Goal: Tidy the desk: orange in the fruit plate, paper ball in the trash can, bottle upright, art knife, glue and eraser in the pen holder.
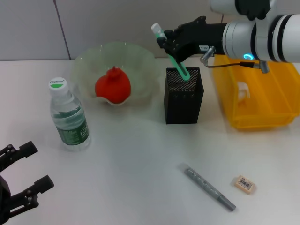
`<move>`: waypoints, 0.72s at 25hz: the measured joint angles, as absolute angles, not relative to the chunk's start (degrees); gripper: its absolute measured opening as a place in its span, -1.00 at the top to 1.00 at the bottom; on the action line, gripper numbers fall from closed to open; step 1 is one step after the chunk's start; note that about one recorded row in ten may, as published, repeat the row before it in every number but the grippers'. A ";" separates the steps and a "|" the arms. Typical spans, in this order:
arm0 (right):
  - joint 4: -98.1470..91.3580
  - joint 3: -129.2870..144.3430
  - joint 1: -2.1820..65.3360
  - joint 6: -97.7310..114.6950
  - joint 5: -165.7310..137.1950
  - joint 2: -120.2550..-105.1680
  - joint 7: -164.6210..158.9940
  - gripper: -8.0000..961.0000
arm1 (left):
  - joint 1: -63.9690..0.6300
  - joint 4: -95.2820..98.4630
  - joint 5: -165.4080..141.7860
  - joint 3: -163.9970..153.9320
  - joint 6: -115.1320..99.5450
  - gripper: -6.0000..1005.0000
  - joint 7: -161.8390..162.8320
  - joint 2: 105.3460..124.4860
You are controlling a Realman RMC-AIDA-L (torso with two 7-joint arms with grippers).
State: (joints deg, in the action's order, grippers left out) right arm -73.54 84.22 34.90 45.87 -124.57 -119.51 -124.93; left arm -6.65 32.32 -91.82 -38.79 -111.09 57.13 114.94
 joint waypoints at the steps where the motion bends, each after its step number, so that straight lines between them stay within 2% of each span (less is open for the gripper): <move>1: -72.97 84.69 34.82 44.72 -124.54 -119.54 -124.40 0.62 | -6.58 32.12 -91.79 -38.79 -111.09 -0.69 57.12 114.97; 18: -63.77 87.74 33.71 36.75 -120.51 -119.51 -123.84 0.57 | -7.07 31.99 -91.80 -38.85 -110.93 -0.69 57.12 115.27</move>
